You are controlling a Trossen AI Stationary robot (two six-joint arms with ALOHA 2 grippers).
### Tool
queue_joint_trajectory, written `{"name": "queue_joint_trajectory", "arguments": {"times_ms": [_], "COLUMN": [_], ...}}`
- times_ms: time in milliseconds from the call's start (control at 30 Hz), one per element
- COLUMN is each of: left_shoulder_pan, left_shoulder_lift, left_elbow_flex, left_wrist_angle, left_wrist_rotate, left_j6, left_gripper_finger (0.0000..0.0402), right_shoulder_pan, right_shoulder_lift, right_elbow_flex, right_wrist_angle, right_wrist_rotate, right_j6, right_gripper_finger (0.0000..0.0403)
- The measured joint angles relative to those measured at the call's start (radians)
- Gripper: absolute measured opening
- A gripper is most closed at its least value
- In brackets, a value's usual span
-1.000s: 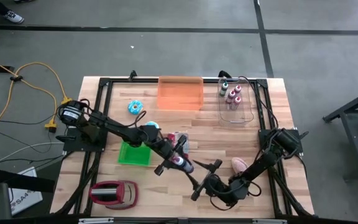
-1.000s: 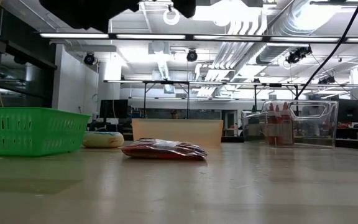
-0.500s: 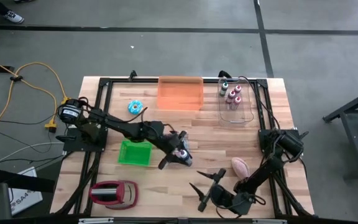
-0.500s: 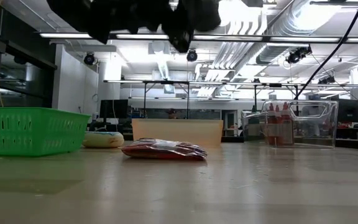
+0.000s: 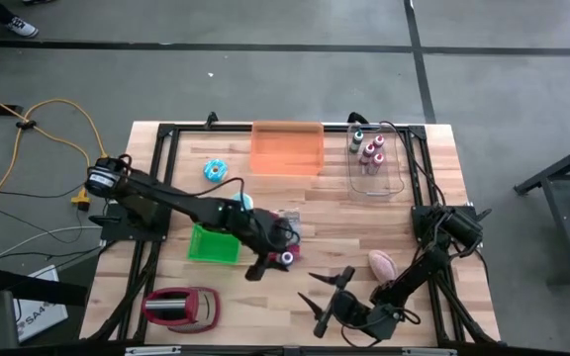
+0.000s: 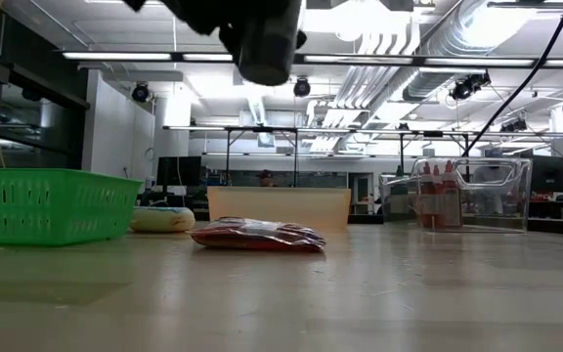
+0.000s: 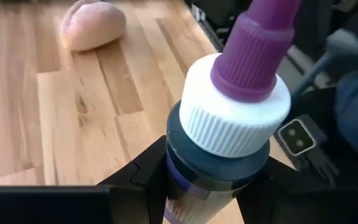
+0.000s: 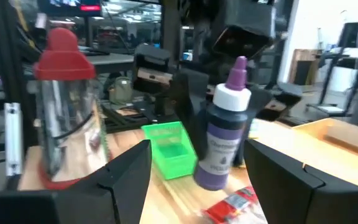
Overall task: Pick & Place Food Item
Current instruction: Put the violet food coloring bottle into the transparent bin
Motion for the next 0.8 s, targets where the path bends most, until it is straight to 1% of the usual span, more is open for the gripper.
{"name": "queue_joint_trajectory", "arguments": {"times_ms": [33,100,300,433,533,700,800], "left_shoulder_pan": [-0.009,-0.028,-0.069,-0.085,-0.087,-0.087,-0.087], "left_shoulder_lift": [0.0,0.001,0.002,0.002,0.002,0.002,0.002], "left_elbow_flex": [0.014,0.04,0.084,0.095,0.095,0.095,0.095], "left_wrist_angle": [-0.037,-0.111,-0.234,-0.285,-0.306,-0.31,-0.308], "left_wrist_rotate": [-0.018,-0.022,-0.024,-0.049,-0.07,-0.071,-0.07], "left_j6": [0.004,0.009,0.022,0.044,0.049,0.06,0.064], "left_gripper_finger": [0.0139,0.0139,0.0139,0.0139,0.0139,0.0139,0.0139], "right_shoulder_pan": [-0.003,-0.009,-0.049,-0.076,-0.101,-0.141,-0.168], "right_shoulder_lift": [0.0,0.0,0.0,-0.013,-0.051,-0.141,-0.178], "right_elbow_flex": [0.0,0.0,0.0,0.0,0.0,0.0,0.0], "right_wrist_angle": [0.0,0.0,-0.011,-0.08,-0.203,-0.512,-0.63], "right_wrist_rotate": [-0.016,-0.055,-0.17,-0.21,-0.257,-0.343,-0.422], "right_j6": [0.011,0.033,0.068,0.095,0.17,0.36,0.45], "right_gripper_finger": [0.0244,0.0244,0.0244,0.0244,0.0244,0.0244,0.0244]}}
